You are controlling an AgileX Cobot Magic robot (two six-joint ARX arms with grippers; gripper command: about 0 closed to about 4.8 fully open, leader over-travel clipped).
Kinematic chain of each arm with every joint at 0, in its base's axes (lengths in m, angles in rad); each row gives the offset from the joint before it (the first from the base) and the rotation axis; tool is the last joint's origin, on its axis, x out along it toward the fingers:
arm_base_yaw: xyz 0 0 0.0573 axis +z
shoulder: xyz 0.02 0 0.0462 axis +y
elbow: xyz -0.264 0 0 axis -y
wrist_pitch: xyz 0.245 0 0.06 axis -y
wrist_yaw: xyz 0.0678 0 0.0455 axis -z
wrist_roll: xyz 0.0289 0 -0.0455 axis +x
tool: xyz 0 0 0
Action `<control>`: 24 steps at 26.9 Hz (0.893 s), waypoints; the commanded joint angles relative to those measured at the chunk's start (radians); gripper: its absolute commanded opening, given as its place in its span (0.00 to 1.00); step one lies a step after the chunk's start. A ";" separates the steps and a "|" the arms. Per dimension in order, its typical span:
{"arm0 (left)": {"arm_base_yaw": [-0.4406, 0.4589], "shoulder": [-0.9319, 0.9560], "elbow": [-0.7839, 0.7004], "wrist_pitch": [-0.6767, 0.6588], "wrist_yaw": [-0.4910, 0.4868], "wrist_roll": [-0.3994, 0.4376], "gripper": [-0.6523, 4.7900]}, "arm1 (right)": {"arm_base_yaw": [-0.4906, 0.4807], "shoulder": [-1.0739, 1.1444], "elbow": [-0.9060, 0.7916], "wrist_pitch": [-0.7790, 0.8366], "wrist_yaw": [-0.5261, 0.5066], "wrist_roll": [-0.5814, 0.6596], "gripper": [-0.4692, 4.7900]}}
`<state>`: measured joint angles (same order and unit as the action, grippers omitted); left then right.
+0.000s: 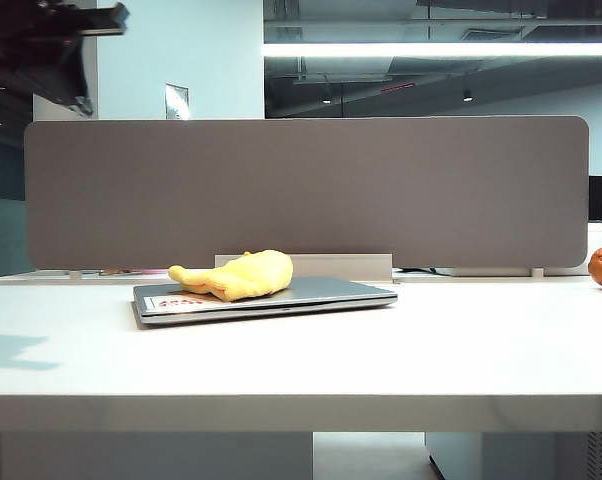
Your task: Pick up the yellow rag and put it over the laptop.
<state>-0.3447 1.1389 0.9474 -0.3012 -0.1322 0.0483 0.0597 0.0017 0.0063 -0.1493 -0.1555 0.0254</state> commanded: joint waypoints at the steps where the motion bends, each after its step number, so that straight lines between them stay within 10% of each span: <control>1: -0.002 -0.068 -0.068 0.016 0.005 -0.021 0.11 | 0.001 -0.002 -0.006 0.011 0.063 -0.004 0.09; 24: -0.002 -0.486 -0.259 -0.099 0.024 -0.086 0.11 | -0.070 -0.002 -0.006 0.024 0.190 -0.030 0.09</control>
<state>-0.3447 0.6704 0.6880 -0.3820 -0.1131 -0.0315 0.0044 0.0017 0.0063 -0.1478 0.0277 -0.0010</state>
